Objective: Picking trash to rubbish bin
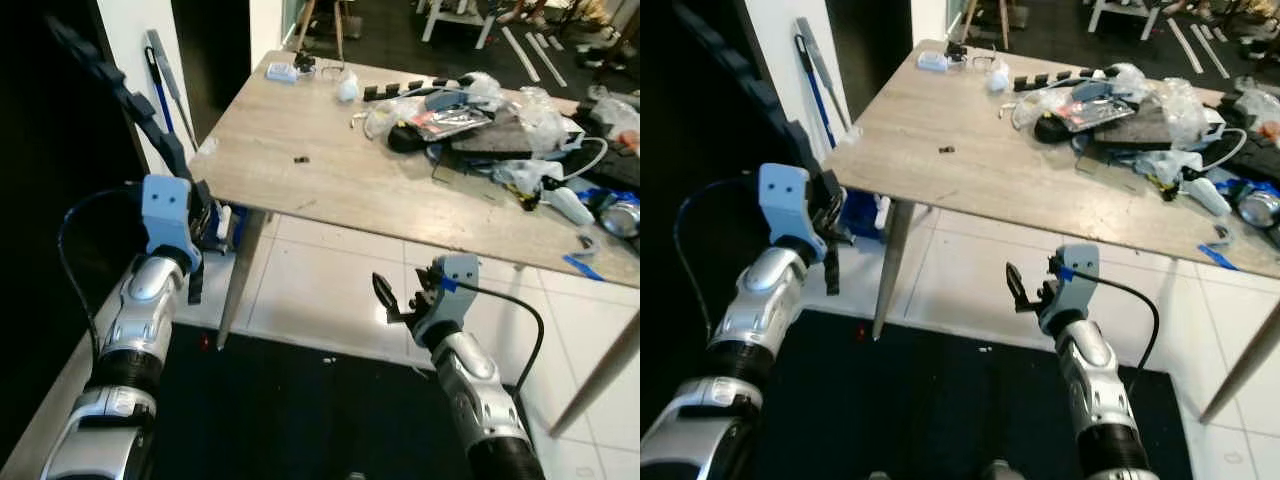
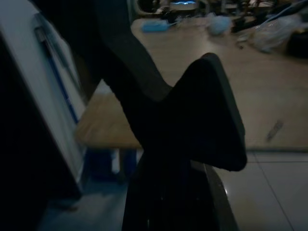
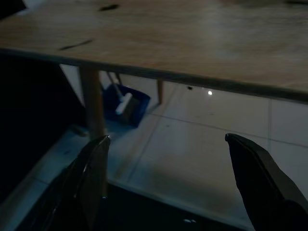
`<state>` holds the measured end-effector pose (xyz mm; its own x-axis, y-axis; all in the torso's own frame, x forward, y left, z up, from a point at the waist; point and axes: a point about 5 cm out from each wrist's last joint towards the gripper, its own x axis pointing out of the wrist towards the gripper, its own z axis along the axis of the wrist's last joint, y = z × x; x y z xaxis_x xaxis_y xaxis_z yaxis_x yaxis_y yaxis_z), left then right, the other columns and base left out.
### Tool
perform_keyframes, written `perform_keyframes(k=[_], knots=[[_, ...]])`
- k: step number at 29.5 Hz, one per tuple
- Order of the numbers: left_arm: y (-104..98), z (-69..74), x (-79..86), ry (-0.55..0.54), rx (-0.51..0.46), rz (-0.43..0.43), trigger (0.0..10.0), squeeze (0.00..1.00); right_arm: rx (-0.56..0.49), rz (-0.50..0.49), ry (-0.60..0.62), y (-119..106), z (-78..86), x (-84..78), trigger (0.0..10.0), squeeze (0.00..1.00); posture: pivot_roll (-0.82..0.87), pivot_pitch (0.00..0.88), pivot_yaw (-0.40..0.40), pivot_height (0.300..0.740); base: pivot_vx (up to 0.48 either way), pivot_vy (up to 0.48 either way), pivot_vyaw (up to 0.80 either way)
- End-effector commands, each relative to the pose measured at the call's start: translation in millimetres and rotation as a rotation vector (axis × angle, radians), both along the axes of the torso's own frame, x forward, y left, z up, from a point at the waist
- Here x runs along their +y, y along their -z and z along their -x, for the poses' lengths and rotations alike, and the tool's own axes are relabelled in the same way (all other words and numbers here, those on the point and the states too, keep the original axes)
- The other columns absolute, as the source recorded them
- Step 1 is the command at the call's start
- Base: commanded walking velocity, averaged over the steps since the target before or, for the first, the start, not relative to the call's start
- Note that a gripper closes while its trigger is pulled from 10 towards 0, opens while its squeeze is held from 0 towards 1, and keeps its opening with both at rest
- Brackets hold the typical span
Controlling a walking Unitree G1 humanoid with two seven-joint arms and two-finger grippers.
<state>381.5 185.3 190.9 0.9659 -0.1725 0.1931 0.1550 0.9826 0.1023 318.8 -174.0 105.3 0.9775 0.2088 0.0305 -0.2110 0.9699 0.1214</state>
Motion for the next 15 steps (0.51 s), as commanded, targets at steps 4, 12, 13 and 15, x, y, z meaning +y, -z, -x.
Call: perform_keyframes(k=[4,12,13,15], knots=[[-5.1,-2.5,9.5,-0.009,-0.014,-0.024,10.0,0.00,-0.004,-0.005,0.011,-0.7,1.4,-3.1,10.0,0.00,-0.01,0.133,-0.040,0.740,0.345,0.000,0.00],[-28.7,-10.7,22.8,-0.027,-0.068,-0.046,10.0,0.00,0.002,-0.015,0.010,0.6,1.1,-2.8,10.0,0.00,0.00,0.124,-0.042,0.740,0.345,0.000,0.00],[-28.7,-10.7,22.8,-0.027,-0.068,-0.046,10.0,0.00,0.002,-0.015,0.010,0.6,1.1,-2.8,10.0,0.00,0.00,0.124,-0.042,0.740,0.349,0.000,0.00],[-34.4,-13.6,20.5,-0.017,-0.078,-0.059,10.0,0.00,0.005,-0.018,0.012,0.9,0.8,-2.6,10.0,0.00,0.00,0.115,-0.039,0.740,0.347,0.000,0.00]])
